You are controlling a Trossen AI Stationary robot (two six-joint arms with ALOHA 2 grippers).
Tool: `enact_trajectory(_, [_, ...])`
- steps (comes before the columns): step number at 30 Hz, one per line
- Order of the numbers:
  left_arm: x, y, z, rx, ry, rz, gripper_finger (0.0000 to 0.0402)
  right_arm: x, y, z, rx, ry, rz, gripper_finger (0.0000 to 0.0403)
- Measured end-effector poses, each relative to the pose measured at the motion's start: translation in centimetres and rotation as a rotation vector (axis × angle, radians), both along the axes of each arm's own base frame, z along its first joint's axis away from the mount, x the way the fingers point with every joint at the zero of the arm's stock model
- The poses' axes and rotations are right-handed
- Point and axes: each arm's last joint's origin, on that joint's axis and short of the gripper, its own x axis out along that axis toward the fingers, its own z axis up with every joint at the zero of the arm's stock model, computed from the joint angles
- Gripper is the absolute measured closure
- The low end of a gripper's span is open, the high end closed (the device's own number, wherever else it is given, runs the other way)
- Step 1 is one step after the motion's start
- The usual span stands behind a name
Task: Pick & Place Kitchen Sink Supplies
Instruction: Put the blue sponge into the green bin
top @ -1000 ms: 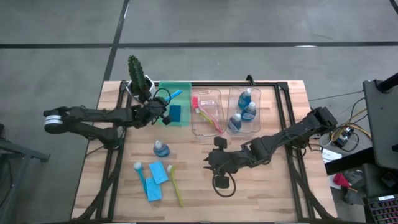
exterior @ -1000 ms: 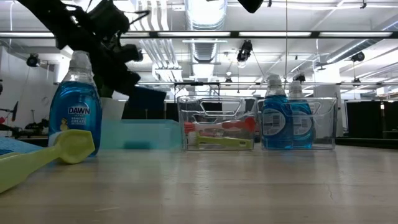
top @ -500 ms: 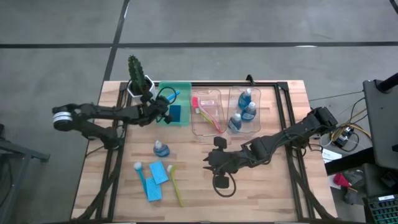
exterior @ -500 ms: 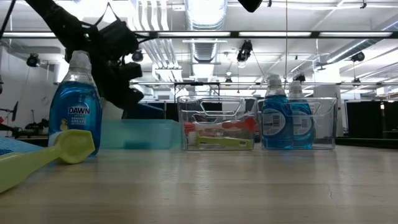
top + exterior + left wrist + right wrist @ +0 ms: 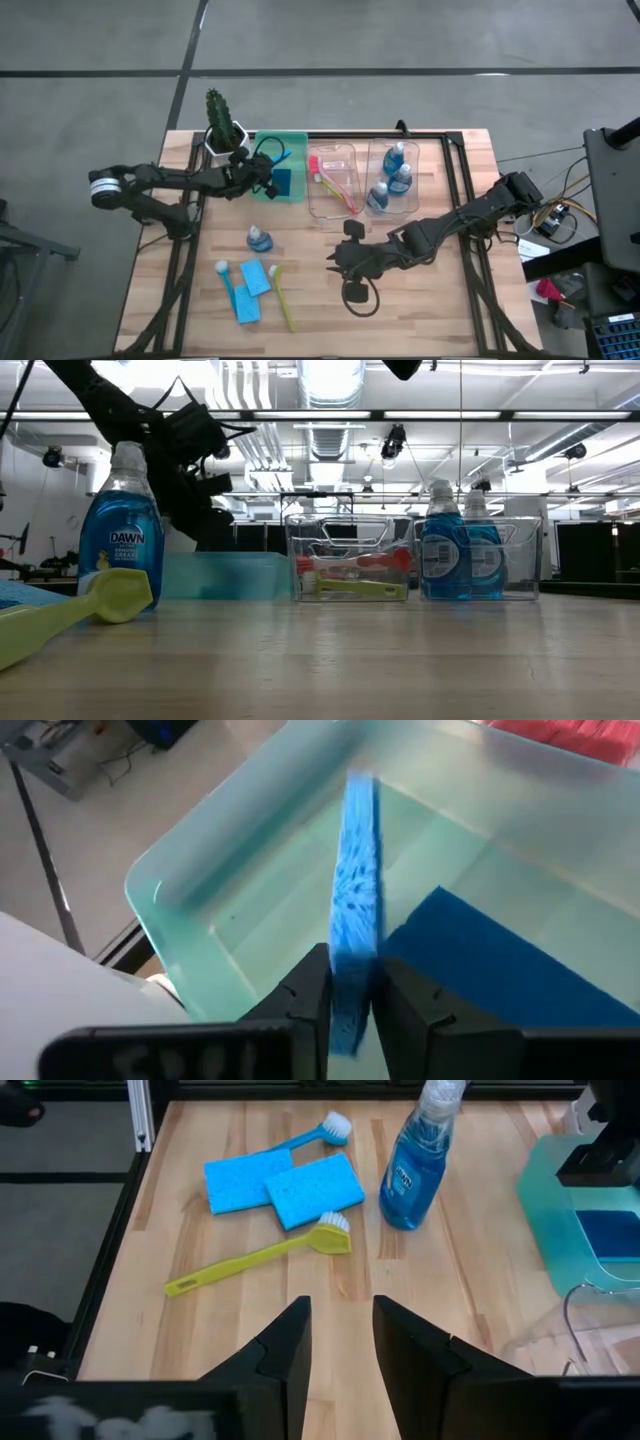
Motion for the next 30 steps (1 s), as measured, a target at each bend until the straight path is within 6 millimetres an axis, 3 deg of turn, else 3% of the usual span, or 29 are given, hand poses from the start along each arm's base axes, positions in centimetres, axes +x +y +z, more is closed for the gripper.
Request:
enact_trajectory(8, [-0.1, 0.1, 0.2, -0.012, -0.022, -0.006, 0.0282, -0.1, 0.0, -0.3, -0.003, 0.007, 0.0, 0.0309])
enact_trajectory(16, [-1.0, -0.6, 3.0, 0.015, -0.155, -0.042, 0.0261, -0.2, -0.1, -1.4, 0.0, 0.019, -0.007, 0.0321])
enact_trajectory(25, [-3.3, -2.6, 6.9, -0.136, -0.427, -0.278, 0.0264, -0.2, -0.1, -1.8, 0.013, 0.013, -0.014, 0.0332])
enact_trajectory(30, [-4.5, -5.1, 8.2, -0.287, -0.527, -0.611, 0.0264, -0.3, 0.1, -1.8, 0.027, 0.014, -0.02, 0.0335])
